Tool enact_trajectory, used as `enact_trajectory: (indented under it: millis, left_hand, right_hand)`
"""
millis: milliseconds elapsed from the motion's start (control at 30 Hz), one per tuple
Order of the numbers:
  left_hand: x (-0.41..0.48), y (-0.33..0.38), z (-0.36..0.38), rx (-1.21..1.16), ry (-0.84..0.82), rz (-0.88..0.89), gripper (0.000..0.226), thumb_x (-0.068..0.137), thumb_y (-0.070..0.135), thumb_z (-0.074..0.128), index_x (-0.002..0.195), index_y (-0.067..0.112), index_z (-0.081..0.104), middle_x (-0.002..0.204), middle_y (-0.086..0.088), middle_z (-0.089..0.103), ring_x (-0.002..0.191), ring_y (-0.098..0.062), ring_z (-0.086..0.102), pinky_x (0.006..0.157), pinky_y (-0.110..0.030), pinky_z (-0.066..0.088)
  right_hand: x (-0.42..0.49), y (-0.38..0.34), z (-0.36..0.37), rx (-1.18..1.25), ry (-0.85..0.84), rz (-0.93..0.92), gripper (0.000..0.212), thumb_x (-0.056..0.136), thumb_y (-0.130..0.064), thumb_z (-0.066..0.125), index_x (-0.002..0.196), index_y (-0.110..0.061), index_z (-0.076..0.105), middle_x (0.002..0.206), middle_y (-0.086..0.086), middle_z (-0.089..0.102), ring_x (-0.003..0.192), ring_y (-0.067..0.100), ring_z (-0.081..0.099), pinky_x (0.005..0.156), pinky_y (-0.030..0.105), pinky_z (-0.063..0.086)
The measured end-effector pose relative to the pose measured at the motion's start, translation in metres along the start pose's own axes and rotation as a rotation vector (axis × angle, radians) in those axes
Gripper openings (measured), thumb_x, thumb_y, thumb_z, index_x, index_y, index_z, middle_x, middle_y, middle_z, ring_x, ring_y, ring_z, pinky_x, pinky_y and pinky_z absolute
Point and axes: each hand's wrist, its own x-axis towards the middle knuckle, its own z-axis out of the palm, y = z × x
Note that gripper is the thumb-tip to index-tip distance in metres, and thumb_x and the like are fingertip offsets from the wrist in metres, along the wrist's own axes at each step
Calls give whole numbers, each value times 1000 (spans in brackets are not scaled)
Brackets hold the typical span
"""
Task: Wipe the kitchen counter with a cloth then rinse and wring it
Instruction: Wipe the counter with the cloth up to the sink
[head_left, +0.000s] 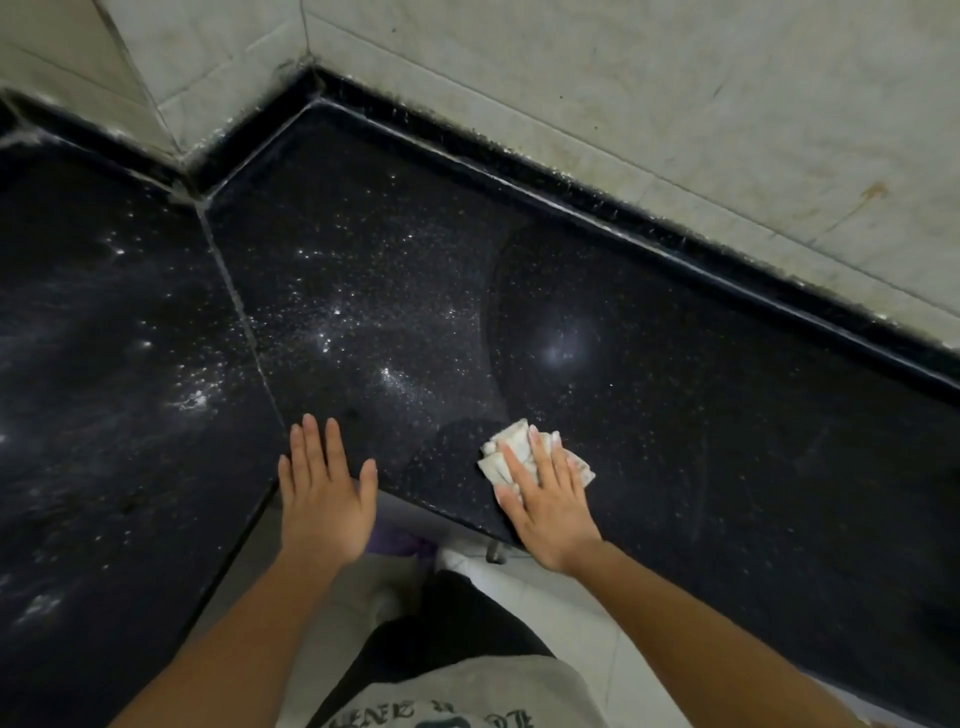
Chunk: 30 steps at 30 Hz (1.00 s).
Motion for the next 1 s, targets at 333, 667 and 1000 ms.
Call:
enact_trajectory:
  millis: [333, 667, 1000]
  left_hand:
    - [5, -9, 13, 36, 75, 1, 75, 94, 57, 7, 150, 7, 1, 158, -12, -6, 144, -18, -17, 116, -34, -13]
    - [5, -9, 14, 105, 100, -22, 70, 98, 56, 8, 151, 11, 4, 159, -11, -3, 145, -20, -12, 115, -33, -12]
    - [5, -7, 13, 72, 104, -25, 70, 98, 56, 9, 151, 10, 10, 158, -12, 4, 145, -17, -14, 115, -34, -11]
  right_hand:
    - [142, -24, -65, -38, -24, -73, 57, 99, -57, 14, 150, -42, -6, 157, -4, -26, 141, 20, -31, 115, 40, -16]
    - [207, -34, -95, -37, -21, -90, 57, 101, -52, 13, 151, -36, -6, 158, 2, -24, 143, 25, -28, 116, 43, -15]
    - [83, -21, -14, -319, -48, -734, 53, 101, -52, 17, 151, -41, 4, 161, 5, 0, 146, 29, -11, 117, 42, -8]
